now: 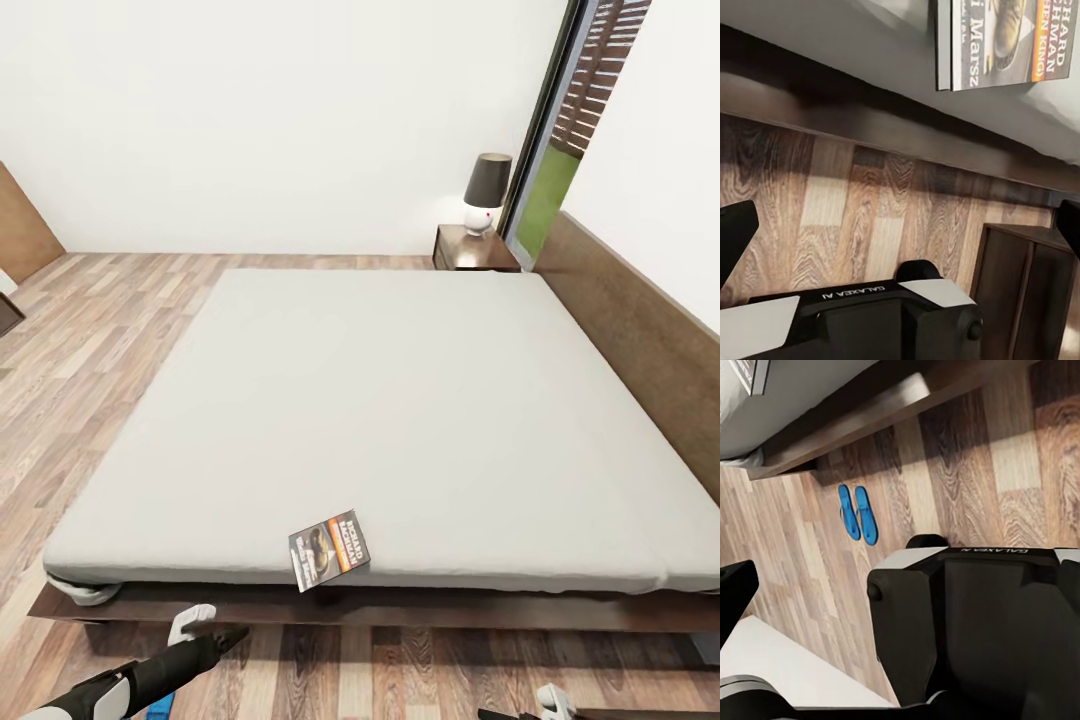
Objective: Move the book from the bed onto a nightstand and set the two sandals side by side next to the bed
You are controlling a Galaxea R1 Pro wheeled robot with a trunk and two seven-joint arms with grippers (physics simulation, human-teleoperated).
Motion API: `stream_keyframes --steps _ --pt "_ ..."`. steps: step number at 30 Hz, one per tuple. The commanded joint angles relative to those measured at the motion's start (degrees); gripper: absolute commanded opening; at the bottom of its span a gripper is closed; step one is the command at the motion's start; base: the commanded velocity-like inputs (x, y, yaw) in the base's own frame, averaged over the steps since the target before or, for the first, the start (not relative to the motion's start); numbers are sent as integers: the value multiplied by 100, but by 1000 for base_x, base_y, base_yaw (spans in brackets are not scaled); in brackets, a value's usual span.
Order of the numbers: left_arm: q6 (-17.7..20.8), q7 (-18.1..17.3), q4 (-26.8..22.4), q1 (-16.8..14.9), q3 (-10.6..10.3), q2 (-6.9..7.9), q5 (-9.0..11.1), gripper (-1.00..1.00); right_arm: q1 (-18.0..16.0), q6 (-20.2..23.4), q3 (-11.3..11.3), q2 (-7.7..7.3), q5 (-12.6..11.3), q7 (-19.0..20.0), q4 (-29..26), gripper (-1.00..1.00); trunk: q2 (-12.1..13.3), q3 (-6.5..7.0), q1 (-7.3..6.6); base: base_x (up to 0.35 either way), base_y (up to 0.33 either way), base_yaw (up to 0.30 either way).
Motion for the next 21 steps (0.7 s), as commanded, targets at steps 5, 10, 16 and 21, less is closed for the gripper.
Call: stream_keyframes --steps 5,10,16,21 --pt "26 -22 1 -1 -37 3 51 100 -2 56 1 7 -44 14 7 100 -4 -6 1 0 0 4" --pt "25 -23 1 -3 -37 4 51 100 10 46 3 13 -42 4 21 100 -4 -6 1 0 0 0" --pt "26 -23 3 1 -37 3 51 100 14 39 7 87 -29 -26 284 100 -4 -6 1 0 0 0" --pt "25 -23 4 1 -37 5 51 100 10 38 0 459 -29 -353 303 100 -4 -6 1 0 0 0"
